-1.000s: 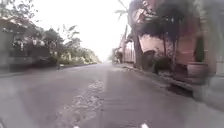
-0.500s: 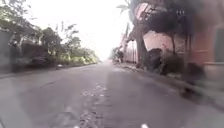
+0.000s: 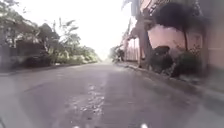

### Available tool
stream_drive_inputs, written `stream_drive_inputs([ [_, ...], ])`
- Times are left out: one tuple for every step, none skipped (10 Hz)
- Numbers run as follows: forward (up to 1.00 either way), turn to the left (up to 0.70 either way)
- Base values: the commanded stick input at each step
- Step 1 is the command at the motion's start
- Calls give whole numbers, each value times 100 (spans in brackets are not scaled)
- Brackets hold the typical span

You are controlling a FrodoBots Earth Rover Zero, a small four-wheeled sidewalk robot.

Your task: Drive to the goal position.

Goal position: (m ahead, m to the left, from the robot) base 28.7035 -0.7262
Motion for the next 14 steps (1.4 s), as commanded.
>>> stream_drive_inputs([
  [100, 0],
  [100, 0],
  [100, 0],
  [100, 0],
  [100, 0],
  [100, 0],
  [100, 0],
  [100, 0],
  [100, 0],
  [100, 0],
  [100, 0],
  [100, 0],
  [100, 0],
  [100, 0],
])
